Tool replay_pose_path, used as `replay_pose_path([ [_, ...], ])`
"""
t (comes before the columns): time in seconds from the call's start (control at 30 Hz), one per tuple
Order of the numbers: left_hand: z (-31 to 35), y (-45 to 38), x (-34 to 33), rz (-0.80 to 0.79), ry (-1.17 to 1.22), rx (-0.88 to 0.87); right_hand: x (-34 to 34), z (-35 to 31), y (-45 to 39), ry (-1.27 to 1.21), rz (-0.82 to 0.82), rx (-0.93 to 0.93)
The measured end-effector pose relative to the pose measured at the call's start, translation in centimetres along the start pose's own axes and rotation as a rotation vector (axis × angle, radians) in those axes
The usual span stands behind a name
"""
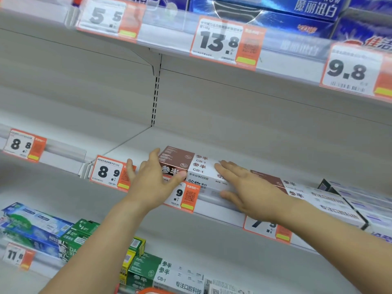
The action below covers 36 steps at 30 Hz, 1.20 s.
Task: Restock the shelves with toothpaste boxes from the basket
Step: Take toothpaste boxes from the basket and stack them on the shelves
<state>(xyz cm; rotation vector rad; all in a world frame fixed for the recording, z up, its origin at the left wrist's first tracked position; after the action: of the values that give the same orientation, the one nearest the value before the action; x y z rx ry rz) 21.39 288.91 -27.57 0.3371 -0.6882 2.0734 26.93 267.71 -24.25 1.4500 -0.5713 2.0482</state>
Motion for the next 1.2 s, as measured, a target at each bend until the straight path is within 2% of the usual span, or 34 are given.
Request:
replay_pose_path([
  [0.07,-0.1,0.1,0.0,-0.006,-0.022,-0.011,0.3,-0.4,0.4,0.025,0.065,-0.023],
  [0.13,0.1,0.5,0.3,0.041,-0.032,-0.041,1.1,-1.1,1.3,-0.002,0.218,-0.038],
  [0.23,3.1,2.8,2.0,0.299,0.029,-0.235,2.2,-3.5,5.4,-0.188,0.574,-0.037],
  [0.27,4.4,4.2,2.3,0.383,0.094,-0.317,1.5,-4.5,7.0,-0.276,0.653,-0.040],
  [0.3,5.4,5.7,2.2,0.403,0.170,-0.364,0.3,-5.5,8.4,-0.392,0.666,-0.054],
  [0.33,6.1,7.0,1.4,0.349,0.239,-0.372,-1.4,-6.4,9.5,-0.547,0.617,-0.106],
  [0.4,6.1,9.3,-1.8,0.092,0.280,-0.298,-6.8,-7.8,10.8,-0.953,0.363,-0.270],
  [0.47,4.6,12.2,-6.5,-0.216,0.128,-0.229,-13.3,-9.4,12.5,-1.176,0.116,-0.393],
  [0.6,-1.5,19.9,-14.4,-0.716,-0.154,-0.125,-23.4,-11.5,17.7,-1.227,-0.163,-0.499],
  [0.77,-10.9,28.9,-18.7,-1.090,-0.384,0.102,-31.6,-12.3,23.4,-1.157,-0.399,-0.582],
  [0.83,-13.4,31.2,-19.2,-1.184,-0.474,0.165,-33.6,-13.2,24.8,-1.157,-0.484,-0.624],
  [0.9,-15.0,33.1,-19.7,-1.239,-0.490,0.239,-34.8,-13.8,25.5,-1.113,-0.500,-0.658],
  [1.0,-16.4,35.4,-20.4,-1.288,-0.487,0.312,-34.7,-14.4,25.2,-0.887,-0.490,-0.589],
  [1.1,-16.1,35.8,-21.8,-1.267,-0.419,0.317,-36.0,-14.9,25.4,-0.656,-0.653,-0.493],
  [1.2,-15.5,35.1,-24.0,-1.204,-0.293,0.374,-37.5,-15.0,26.1,-0.753,-0.760,-0.449],
])
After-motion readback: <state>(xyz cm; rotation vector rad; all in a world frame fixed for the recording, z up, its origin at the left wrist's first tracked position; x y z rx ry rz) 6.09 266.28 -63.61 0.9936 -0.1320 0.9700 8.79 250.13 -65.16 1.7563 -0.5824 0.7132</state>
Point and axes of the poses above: each hand's wrist, its own y-axis away from the middle knuckle, its own x-axis out of the back of the hand, z = x × y, the point moved 8 cm from there along -y, towards the middle knuckle, and after that the axes turned 13 degrees about y, right-handed, at the moved point
